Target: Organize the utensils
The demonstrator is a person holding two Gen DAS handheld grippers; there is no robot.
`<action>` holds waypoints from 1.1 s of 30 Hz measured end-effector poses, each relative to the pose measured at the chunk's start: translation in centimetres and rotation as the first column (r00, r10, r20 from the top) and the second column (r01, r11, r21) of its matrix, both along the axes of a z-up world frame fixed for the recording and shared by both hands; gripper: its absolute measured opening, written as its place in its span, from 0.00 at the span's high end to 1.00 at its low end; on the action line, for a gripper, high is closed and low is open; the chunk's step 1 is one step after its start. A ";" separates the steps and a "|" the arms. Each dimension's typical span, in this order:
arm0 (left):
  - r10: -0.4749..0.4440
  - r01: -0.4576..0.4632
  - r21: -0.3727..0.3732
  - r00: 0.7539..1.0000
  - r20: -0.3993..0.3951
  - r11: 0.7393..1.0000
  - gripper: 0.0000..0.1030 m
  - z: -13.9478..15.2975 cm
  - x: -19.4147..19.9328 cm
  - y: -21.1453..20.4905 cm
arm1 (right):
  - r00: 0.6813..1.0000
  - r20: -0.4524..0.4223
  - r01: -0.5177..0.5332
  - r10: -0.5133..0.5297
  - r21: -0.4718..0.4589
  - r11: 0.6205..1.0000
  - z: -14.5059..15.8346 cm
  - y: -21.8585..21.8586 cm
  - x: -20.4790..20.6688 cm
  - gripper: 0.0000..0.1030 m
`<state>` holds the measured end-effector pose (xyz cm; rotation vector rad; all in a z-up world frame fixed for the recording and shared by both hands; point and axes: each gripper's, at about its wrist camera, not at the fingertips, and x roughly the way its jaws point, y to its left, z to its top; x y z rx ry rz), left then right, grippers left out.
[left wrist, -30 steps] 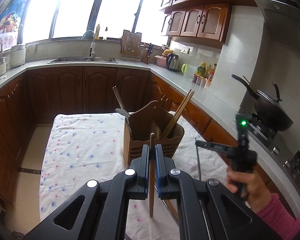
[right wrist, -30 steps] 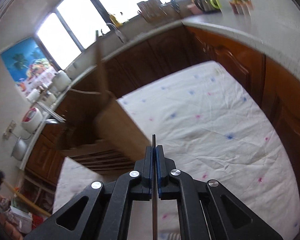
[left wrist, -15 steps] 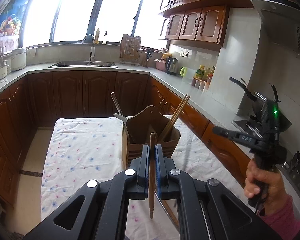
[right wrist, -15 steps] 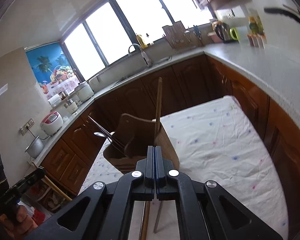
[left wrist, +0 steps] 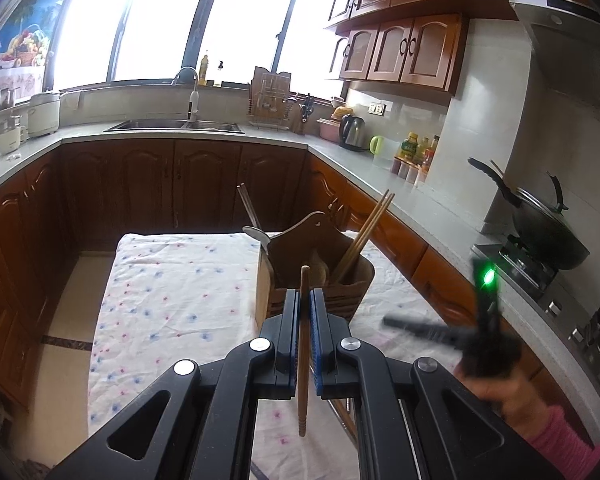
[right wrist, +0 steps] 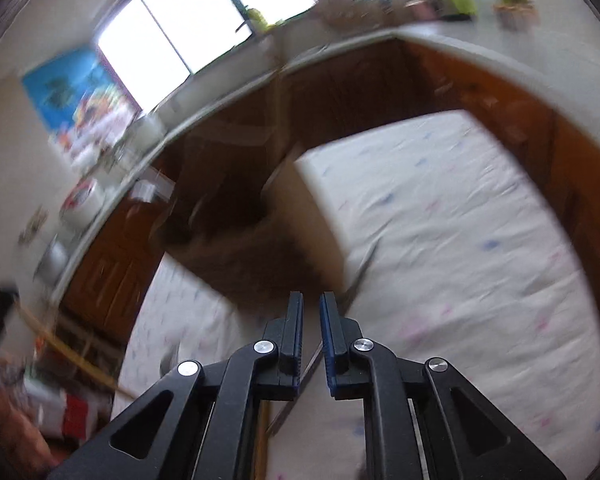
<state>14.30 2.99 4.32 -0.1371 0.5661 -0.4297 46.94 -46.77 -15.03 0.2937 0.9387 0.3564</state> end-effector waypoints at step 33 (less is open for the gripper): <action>0.024 -0.024 -0.014 0.999 -0.022 1.000 0.96 -0.7 0.8 1.5 | 0.984 -0.122 -0.147 0.126 -0.180 0.973 -6.7 7.5 2.8 0.95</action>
